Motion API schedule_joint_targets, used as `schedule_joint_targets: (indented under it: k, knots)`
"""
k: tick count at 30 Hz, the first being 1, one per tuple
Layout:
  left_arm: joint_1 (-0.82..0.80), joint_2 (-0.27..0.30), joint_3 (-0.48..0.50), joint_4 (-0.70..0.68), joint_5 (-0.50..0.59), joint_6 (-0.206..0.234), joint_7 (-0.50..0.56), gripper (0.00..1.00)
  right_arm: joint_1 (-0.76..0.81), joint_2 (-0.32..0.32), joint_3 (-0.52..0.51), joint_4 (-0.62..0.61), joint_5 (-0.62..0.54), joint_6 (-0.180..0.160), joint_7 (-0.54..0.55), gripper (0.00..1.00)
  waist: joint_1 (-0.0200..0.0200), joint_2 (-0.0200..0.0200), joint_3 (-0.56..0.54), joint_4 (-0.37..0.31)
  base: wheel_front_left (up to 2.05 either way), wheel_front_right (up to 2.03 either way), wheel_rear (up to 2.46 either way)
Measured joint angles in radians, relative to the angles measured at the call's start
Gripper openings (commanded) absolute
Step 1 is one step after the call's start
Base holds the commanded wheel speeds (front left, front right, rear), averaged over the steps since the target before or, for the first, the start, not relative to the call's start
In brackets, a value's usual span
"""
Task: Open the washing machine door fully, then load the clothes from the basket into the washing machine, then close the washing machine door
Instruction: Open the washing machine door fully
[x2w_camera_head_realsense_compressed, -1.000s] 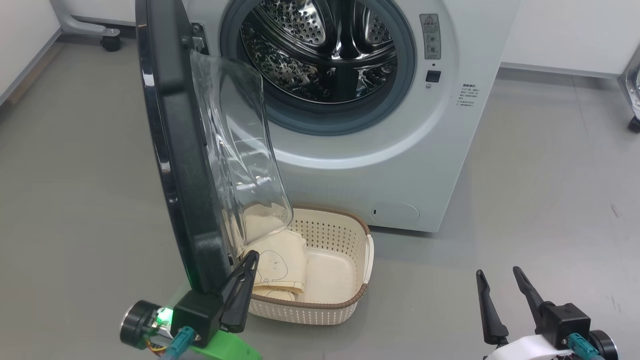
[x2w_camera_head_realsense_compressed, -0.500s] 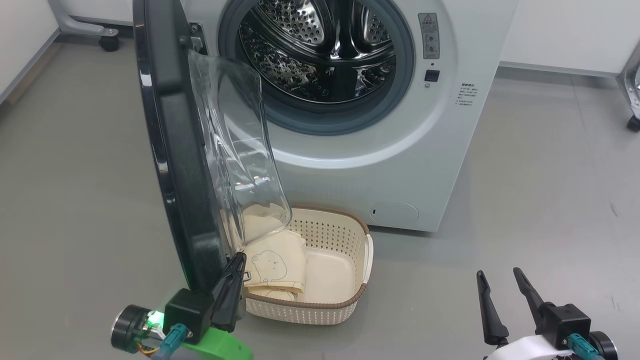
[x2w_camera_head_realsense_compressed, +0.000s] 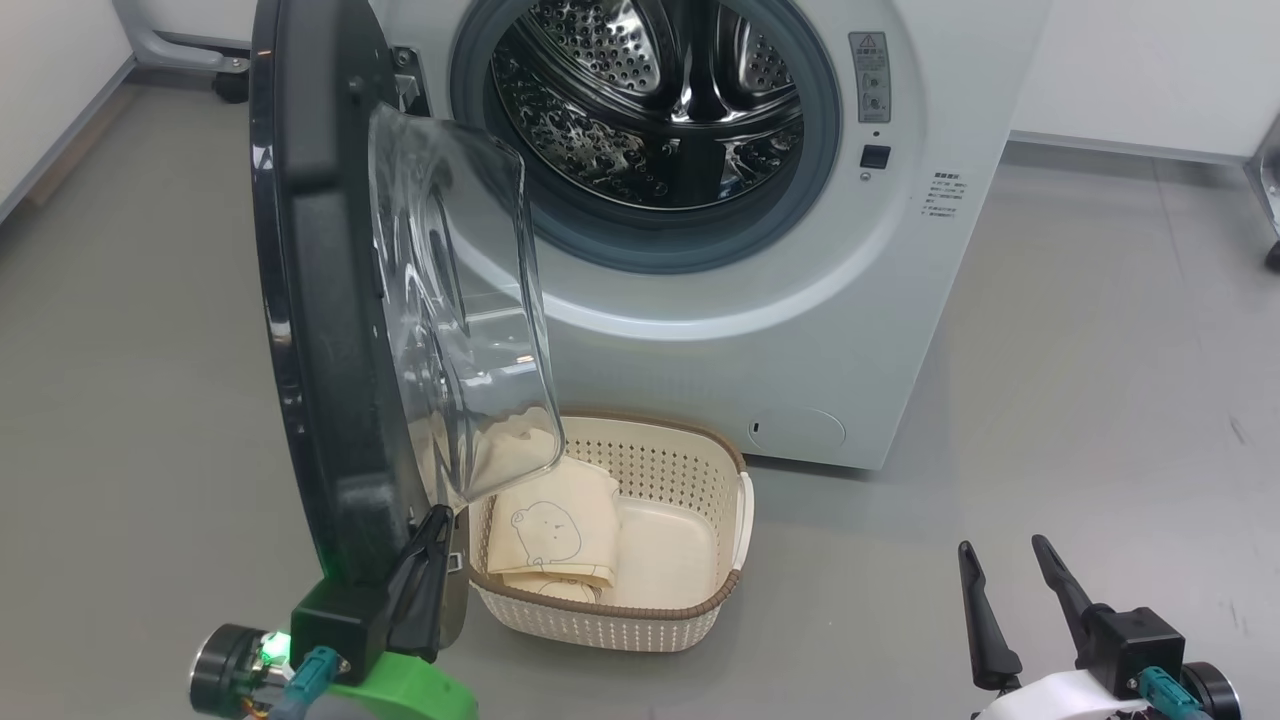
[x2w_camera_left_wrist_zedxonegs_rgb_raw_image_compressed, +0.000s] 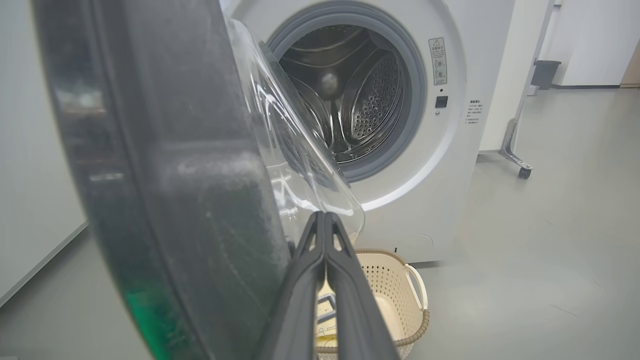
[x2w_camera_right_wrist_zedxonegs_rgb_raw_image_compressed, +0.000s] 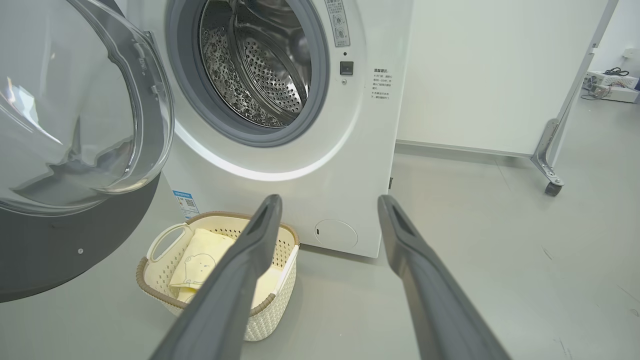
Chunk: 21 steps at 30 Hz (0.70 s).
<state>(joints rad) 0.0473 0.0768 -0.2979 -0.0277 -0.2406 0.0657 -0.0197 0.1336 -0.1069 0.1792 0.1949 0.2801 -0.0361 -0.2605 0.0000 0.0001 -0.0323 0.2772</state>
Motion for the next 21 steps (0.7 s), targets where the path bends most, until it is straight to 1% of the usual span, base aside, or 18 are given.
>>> schedule_joint_targets:
  k: [6, 12, 17, 21]
  knots:
    - [0.001, 0.001, 0.013, 0.016, -0.006, 0.006, -0.001, 0.00, 0.000, 0.004, -0.012, 0.000, -0.001, 0.000, 0.000, 1.00, 0.0000, 0.0000, 0.000, 0.018, 0.00, 0.00, 0.00]
    - [0.013, 0.008, 0.072, 0.025, -0.013, 0.022, -0.009, 0.00, 0.001, 0.006, -0.015, 0.000, -0.001, 0.004, 0.000, 1.00, 0.0000, 0.0000, -0.001, 0.034, 0.00, 0.00, 0.00]
    - [0.013, 0.010, 0.104, 0.044, -0.014, 0.025, -0.017, 0.00, 0.002, 0.006, -0.019, -0.001, -0.002, 0.004, 0.000, 1.00, 0.0000, 0.0000, 0.001, 0.054, 0.00, 0.00, 0.00]
    - [0.012, 0.025, 0.135, 0.057, -0.015, 0.028, -0.019, 0.00, 0.003, 0.007, -0.020, -0.003, -0.010, 0.004, 0.000, 1.00, 0.0000, -0.0001, 0.004, 0.070, 0.00, 0.00, 0.00]
